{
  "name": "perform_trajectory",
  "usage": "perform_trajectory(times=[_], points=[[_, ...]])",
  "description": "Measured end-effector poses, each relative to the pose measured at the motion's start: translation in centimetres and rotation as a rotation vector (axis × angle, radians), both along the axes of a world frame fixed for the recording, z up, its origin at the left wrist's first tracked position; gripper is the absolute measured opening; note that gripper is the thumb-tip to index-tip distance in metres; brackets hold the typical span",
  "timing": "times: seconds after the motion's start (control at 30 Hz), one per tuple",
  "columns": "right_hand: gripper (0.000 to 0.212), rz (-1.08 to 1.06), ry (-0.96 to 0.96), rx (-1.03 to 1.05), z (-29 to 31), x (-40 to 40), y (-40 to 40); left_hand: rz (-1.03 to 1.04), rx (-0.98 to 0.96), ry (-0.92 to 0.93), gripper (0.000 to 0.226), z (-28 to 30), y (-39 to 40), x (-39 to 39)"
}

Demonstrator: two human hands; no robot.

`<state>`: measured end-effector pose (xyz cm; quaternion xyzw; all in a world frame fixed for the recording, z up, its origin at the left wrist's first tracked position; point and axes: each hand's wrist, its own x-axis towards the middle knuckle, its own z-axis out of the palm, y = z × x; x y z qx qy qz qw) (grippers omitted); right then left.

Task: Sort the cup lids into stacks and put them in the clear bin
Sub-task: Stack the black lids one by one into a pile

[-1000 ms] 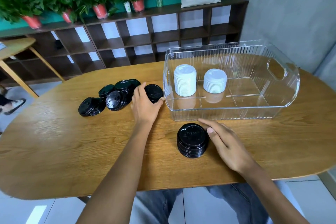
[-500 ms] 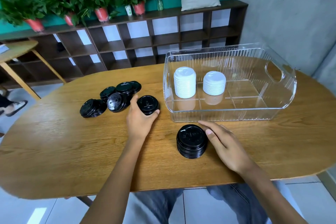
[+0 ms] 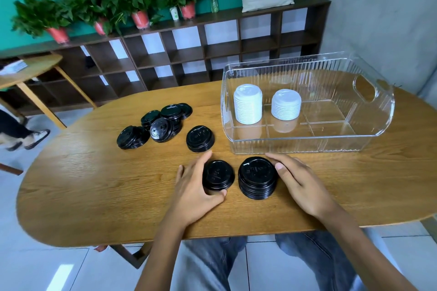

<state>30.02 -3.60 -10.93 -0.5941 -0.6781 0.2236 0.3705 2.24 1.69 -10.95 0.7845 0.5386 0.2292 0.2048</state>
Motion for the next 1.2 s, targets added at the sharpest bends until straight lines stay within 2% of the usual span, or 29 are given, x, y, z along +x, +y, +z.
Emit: perform_trajectory(times=[0.23,0.4,0.53,0.63,0.77,0.83,1.0,1.2], points=[[0.04,0.001,0.005,0.004,-0.1,0.1,0.1,0.113,0.023,-0.088,0.099,0.0,-0.1,0.1],[0.041,-0.002,0.006,0.002,-0.2,0.0,0.1,0.066,0.018,-0.124,0.092,0.0,-0.1,-0.1],[0.041,-0.007,0.011,0.002,-0.2,0.0,0.1,0.107,0.019,-0.172,0.09,-0.5,0.1,0.0],[0.042,-0.01,0.015,0.004,-0.1,-0.2,0.0,0.147,0.006,-0.372,0.082,-1.0,0.2,-0.2],[0.044,-0.012,0.027,-0.005,0.0,-0.1,-0.1,0.072,0.103,-0.71,0.075,-0.7,-0.4,0.1],[0.041,-0.011,0.045,-0.006,-0.1,-0.1,0.0,0.028,0.133,-0.805,0.077,-0.6,-1.2,1.3],[0.044,-0.013,0.09,-0.003,0.0,-0.1,0.0,-0.125,0.144,-0.671,0.087,-0.9,-2.6,5.9],[0.043,0.002,0.054,0.002,0.0,-0.1,0.2,-0.204,0.153,-0.511,0.087,-1.0,-2.1,6.7]])
